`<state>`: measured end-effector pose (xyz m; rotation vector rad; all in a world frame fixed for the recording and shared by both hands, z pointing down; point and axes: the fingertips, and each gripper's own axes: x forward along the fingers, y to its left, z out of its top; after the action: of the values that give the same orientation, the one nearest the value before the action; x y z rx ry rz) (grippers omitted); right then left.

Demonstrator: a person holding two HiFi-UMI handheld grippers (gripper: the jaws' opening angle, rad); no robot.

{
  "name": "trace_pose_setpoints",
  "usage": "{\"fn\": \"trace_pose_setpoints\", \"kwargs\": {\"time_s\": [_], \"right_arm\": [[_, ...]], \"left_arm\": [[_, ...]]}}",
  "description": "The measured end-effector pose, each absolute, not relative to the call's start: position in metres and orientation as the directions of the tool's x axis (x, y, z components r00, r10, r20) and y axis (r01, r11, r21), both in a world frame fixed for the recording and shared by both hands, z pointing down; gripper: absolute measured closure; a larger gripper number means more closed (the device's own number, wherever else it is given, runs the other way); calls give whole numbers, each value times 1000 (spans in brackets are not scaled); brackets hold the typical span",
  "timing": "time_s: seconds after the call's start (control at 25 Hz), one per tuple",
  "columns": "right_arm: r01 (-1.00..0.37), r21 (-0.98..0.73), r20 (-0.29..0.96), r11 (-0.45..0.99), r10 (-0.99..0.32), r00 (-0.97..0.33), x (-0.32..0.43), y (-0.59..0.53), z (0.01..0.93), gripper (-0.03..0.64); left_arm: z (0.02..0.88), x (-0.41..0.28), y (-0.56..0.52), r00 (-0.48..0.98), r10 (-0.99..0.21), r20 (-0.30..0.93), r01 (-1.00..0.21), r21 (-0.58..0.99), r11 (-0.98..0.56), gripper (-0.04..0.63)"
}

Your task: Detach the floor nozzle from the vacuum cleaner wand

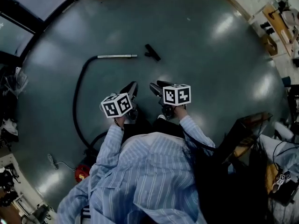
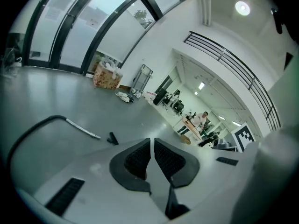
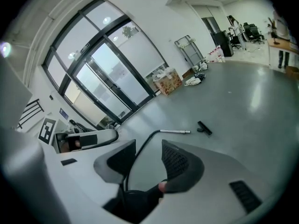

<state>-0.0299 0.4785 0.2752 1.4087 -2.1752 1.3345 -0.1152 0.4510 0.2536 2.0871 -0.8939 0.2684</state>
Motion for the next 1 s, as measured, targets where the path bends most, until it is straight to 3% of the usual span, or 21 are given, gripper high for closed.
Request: {"fn": "trace_pose_setpoints", "kwargs": {"time_s": [0.36,1.0], "right_arm": [[-788,-582,591,202,-560,-581,13,540,283,448],[-764,-572,575,299,-518,-633,-27,564,274,454]], "left_arm": [[255,-87,536,657,-575,487,-725,617,-306,565],[253,-113,563,634,-604,484,-743,599,-299,565]]}}
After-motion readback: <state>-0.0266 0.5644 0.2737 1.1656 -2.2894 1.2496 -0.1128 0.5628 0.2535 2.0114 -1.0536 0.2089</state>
